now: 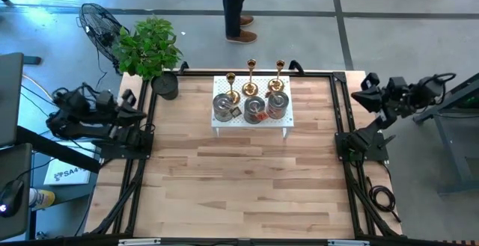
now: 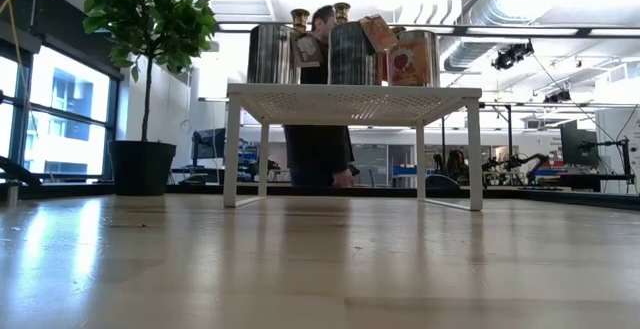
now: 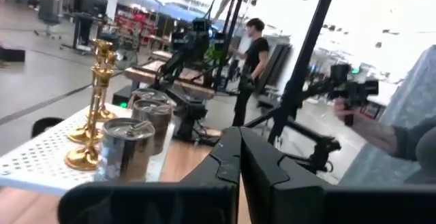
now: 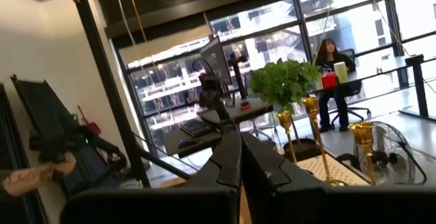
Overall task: Pick & Place candle stick holders
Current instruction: Return to Home Position
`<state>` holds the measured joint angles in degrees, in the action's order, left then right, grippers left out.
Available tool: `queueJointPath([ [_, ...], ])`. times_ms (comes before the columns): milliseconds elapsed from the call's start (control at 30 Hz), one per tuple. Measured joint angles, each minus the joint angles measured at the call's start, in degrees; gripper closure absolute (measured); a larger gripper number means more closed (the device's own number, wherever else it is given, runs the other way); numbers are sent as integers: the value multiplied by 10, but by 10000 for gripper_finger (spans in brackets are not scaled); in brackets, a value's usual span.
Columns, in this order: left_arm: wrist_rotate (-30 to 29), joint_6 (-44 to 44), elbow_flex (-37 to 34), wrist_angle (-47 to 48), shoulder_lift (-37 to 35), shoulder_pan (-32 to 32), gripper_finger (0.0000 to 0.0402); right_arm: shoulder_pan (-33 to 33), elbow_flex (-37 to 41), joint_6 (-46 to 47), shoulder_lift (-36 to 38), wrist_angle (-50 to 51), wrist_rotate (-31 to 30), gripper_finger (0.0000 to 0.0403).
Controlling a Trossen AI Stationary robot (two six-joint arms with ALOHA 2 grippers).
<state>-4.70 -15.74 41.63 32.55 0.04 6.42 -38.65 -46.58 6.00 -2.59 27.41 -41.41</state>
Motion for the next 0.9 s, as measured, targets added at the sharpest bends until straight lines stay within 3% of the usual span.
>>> queueJointPath([
  [233, 38, -14, -54, -37, 10, 0, 401, 0, 67, 5, 20, -46, -14, 403],
  [900, 37, -10, -147, -113, 4, 0, 401, 0, 217, 30, 22, -140, -36, 403],
])
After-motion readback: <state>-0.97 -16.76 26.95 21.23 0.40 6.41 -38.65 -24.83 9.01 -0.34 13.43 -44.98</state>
